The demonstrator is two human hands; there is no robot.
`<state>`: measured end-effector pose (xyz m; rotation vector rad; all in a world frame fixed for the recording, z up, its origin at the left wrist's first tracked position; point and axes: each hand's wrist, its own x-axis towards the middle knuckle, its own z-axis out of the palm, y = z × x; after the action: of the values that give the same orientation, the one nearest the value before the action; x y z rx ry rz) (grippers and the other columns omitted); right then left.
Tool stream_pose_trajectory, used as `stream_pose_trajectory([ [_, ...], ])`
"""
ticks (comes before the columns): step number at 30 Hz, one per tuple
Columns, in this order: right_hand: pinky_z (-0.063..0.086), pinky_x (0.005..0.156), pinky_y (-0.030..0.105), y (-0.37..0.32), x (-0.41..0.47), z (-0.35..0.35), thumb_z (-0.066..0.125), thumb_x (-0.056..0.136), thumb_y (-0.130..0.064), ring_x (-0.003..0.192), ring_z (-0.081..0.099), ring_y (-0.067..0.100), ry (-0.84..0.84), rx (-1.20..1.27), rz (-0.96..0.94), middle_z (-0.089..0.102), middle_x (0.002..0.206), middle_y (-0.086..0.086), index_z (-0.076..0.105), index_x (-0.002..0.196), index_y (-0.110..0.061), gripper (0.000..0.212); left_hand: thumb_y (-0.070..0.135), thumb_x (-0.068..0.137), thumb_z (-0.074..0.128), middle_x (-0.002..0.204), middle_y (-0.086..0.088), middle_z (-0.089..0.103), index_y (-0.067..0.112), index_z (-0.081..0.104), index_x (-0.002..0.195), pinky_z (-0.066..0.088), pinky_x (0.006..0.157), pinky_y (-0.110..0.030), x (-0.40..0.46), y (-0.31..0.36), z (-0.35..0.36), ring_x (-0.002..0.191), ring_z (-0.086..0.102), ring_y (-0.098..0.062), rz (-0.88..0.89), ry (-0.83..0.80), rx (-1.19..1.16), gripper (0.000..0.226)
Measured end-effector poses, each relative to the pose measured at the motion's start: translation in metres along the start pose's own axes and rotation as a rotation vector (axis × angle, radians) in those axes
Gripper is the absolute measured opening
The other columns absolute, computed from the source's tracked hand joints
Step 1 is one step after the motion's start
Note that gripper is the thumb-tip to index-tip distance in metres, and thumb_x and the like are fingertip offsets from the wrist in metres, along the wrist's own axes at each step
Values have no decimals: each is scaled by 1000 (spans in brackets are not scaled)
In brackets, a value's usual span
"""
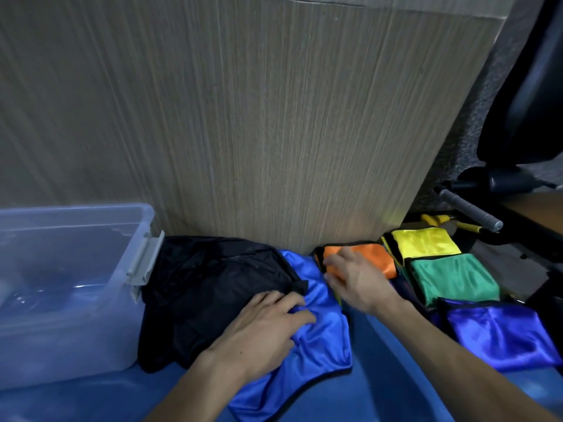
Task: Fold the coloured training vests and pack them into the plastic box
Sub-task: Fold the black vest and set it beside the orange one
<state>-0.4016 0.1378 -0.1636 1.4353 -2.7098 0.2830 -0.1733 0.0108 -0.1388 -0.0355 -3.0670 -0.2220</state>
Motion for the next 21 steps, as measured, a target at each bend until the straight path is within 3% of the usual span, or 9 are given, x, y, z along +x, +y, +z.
stream_pose_trajectory([
  [2,46,101,45,-6,-9,0,46,98,-49,124,52,32,-133,-68,36,49,136,1,49,143,-34,48,28,93,59,151,14,31,40,38,146,23,118,-31,-7,2,-10,135,35,-14,-29,19,8,59],
  [4,42,106,44,-12,-17,-5,47,101,-43,132,46,31,-78,-102,85,45,145,0,41,150,-35,50,36,91,63,150,15,30,40,34,148,25,116,-32,-18,1,-24,135,34,-14,-95,44,35,64],
  [8,41,105,39,-40,-40,-24,53,101,-29,120,54,29,-6,200,-5,51,134,0,53,141,-24,40,55,83,70,142,7,29,33,34,142,37,107,-46,-46,-11,-40,129,37,-27,-451,-89,145,73],
  [10,40,105,27,-60,-58,-32,58,100,-22,115,57,20,17,364,-60,56,126,-1,59,133,-19,34,48,95,61,138,4,36,30,42,135,43,99,-47,-57,-15,-41,123,43,-29,-547,-110,130,48],
  [12,38,105,18,-77,-77,-38,60,99,-20,118,55,10,32,454,-83,56,128,-5,58,135,-20,35,39,103,49,123,3,51,29,52,120,50,89,-45,-64,-18,-41,112,55,-27,-563,7,53,20],
  [15,39,110,22,-98,-100,-46,68,96,-31,128,50,1,52,581,-97,50,141,-16,47,146,-30,54,38,103,46,101,4,65,31,52,105,53,80,-44,-71,-20,-52,96,65,-28,-584,271,-180,10],
  [17,41,108,20,-112,-110,-59,75,90,-38,131,47,-7,58,783,-124,45,147,-28,39,150,-38,69,36,104,49,93,7,70,30,57,102,54,81,-44,-72,-14,-64,89,67,-20,-517,459,-406,10],
  [19,45,106,20,-130,-121,-78,79,82,-40,132,47,-7,40,1037,-152,44,144,-38,36,151,-43,81,30,105,51,100,5,75,23,67,108,54,92,-45,-70,4,-82,98,70,-16,-408,582,-737,18],
  [21,47,105,23,-147,-127,-91,80,82,-35,133,49,-3,67,1179,-206,51,142,-32,38,151,-37,81,23,107,50,114,-11,74,10,68,119,51,102,-53,-69,26,-97,114,68,-30,-319,594,-1174,25],
])
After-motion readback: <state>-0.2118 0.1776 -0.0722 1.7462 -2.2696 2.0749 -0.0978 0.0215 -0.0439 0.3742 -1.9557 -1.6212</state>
